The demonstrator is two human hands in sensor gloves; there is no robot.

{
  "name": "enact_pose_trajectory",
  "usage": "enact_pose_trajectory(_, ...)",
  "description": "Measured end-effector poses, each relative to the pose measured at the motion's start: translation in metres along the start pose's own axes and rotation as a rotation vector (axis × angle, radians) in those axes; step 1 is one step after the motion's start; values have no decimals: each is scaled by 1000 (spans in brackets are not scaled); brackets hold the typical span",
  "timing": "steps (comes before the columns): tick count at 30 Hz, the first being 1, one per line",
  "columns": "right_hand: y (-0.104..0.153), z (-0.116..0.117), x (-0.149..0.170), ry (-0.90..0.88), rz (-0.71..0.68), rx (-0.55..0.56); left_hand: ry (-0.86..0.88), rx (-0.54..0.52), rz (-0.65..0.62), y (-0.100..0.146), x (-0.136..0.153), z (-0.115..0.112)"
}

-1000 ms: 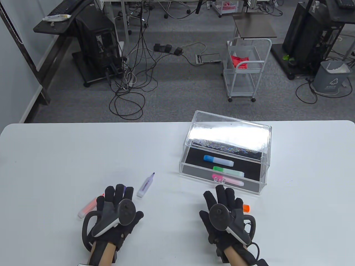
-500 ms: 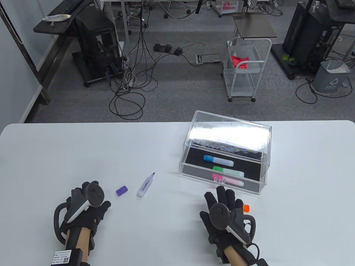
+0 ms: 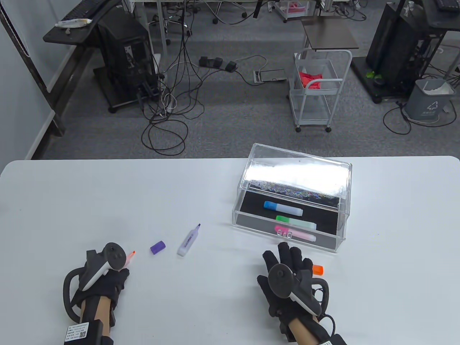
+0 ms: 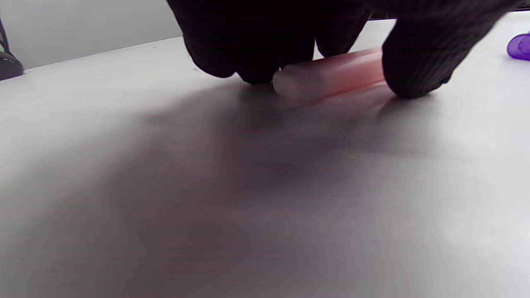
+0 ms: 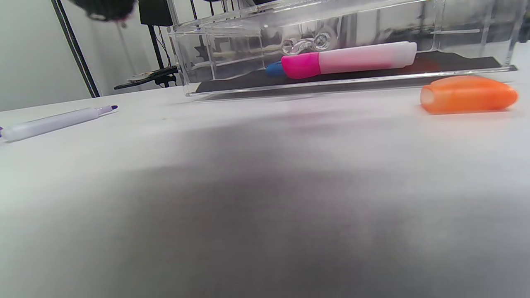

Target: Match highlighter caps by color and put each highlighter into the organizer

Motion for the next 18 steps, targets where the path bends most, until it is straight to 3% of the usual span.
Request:
enact_pose_trajectory(11, -1, -1, 5, -18, 18, 2, -22, -88, 20, 2, -4, 1)
enact_pose_trajectory(18, -1, 0, 5, -14, 17, 1, -124, -101, -10, 4, -12, -4)
Point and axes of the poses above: the tracker on the back of each hand, its own x axis roughly to the little-finger side, its own y axis roughly from the fingertips to the wrist, z = x × y, the point moved 5 cm from there along -y, roughly from the wrist to the fingertips, and after that the axes turned 10 degrees about z, right-handed, at the moved point
